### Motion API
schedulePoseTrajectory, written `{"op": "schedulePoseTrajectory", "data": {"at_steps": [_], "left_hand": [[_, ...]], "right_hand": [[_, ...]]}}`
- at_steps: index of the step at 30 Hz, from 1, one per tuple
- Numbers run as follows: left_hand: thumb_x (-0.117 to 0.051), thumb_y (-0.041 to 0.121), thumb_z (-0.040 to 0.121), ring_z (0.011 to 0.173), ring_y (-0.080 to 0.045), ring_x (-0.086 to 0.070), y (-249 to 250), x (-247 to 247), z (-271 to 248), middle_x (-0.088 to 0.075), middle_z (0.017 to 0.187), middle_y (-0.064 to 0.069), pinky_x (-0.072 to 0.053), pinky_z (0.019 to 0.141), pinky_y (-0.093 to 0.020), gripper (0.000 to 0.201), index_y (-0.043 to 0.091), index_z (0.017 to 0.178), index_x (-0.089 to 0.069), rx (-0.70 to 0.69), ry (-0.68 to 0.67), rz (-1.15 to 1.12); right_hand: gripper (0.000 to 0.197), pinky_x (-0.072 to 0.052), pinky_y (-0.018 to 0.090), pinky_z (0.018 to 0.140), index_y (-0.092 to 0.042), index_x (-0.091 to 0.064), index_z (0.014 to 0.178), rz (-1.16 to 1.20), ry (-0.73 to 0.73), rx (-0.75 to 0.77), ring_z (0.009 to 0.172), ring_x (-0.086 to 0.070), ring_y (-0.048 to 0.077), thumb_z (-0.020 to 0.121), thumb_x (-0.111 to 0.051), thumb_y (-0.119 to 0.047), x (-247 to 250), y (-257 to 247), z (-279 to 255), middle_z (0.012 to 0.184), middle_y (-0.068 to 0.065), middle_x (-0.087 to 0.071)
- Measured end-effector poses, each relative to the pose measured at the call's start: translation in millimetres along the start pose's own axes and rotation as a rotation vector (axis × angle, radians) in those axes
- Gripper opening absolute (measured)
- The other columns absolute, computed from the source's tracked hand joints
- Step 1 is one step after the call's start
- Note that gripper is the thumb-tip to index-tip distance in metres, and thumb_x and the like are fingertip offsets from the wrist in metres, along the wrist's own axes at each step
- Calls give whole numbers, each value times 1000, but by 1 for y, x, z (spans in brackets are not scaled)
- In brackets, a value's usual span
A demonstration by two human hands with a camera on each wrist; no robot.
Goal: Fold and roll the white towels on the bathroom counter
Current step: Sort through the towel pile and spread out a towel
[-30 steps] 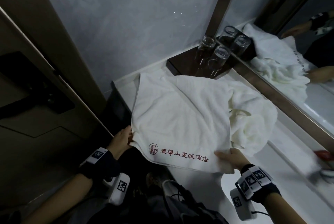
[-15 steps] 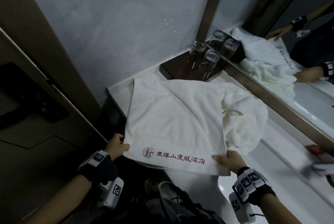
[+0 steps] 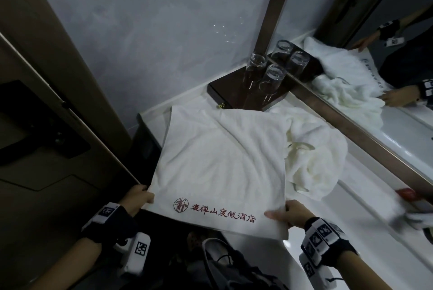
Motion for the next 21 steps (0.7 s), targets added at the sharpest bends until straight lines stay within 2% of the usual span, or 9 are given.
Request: {"op": "schedulePoseTrajectory", "data": {"at_steps": [2, 4, 7, 9, 12, 14, 16, 19, 21], "left_hand": [[-45, -12, 68, 91, -31, -53, 4, 3, -4, -58, 97, -22, -39, 76, -32, 35, -12, 101, -57, -27, -33, 7], [-45, -6, 64, 95, -30, -53, 5, 6, -5, -58, 99, -18, -40, 78, -31, 45, -4, 108, -54, -40, -53, 40], [-45, -10, 81, 90, -24, -54, 2, 9, -4, -57, 96, -10, -42, 75, -30, 39, 4, 117, -50, -41, -42, 103], [-48, -5, 84, 96, -28, -54, -2, 12, -3, -58, 105, -14, -43, 81, -33, 37, 2, 121, -49, -36, -16, 138], [-49, -3, 87, 99, -27, -53, -10, 19, 0, -56, 118, -20, -41, 83, -34, 38, 0, 124, -48, -40, 21, 136], [-50, -1, 88, 93, -22, -52, -14, 21, 2, -55, 117, -18, -40, 81, -32, 36, 0, 124, -48, -37, 27, 122], [-51, 1, 85, 93, -21, -51, -15, 19, 2, -54, 118, -18, -40, 83, -32, 38, 0, 123, -47, -29, 12, 134], [-49, 17, 62, 97, -20, -48, -12, 9, 1, -52, 116, -14, -38, 80, -30, 64, 2, 124, -44, -22, -35, 163], [-54, 17, 69, 105, -24, -48, -11, 2, 4, -50, 119, -12, -38, 83, -30, 63, 2, 128, -40, -11, -58, 225]], "right_hand": [[53, -57, 32, 74, -6, -67, 98, -11, 42, -3, 84, -69, 23, 74, -69, -53, 4, -9, 3, 92, 8, -71], [56, -55, 38, 83, -6, -66, 96, -28, 132, 39, 84, -68, 26, 76, -64, -58, 10, -20, 9, 92, 9, -72], [53, -51, 33, 74, -3, -57, 103, 71, 291, 110, 84, -63, 27, 80, -64, -50, 18, -45, 19, 93, 10, -67], [41, -40, 29, 59, -8, -53, 88, 8, 349, 125, 74, -55, 24, 82, -65, -47, 21, -60, 26, 77, 4, -58], [36, -34, 32, 60, -13, -40, 62, -70, 464, 115, 73, -47, 24, 84, -66, -25, 29, -71, 37, 63, 3, -46], [25, -40, 31, 67, -11, -49, 66, -78, 539, 94, 75, -53, 28, 81, -68, -19, 35, -71, 41, 72, 11, -57], [5, -43, 31, 71, -8, -61, 82, -137, 548, 83, 86, -60, 33, 82, -64, -12, 37, -70, 43, 89, 18, -65], [13, -45, 36, 78, -2, -59, 95, -189, 497, 83, 95, -59, 38, 85, -59, -11, 37, -66, 47, 98, 23, -65], [16, -45, 38, 78, -4, -54, 91, -191, 469, 103, 94, -59, 39, 87, -61, -18, 36, -66, 48, 94, 22, -64]]}}
Point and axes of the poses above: each hand's wrist, its own z-axis towards the middle knuckle, its own x-axis out of the back of the hand, y = z × x, the point moved 2 cm from there along z, towards the middle knuckle
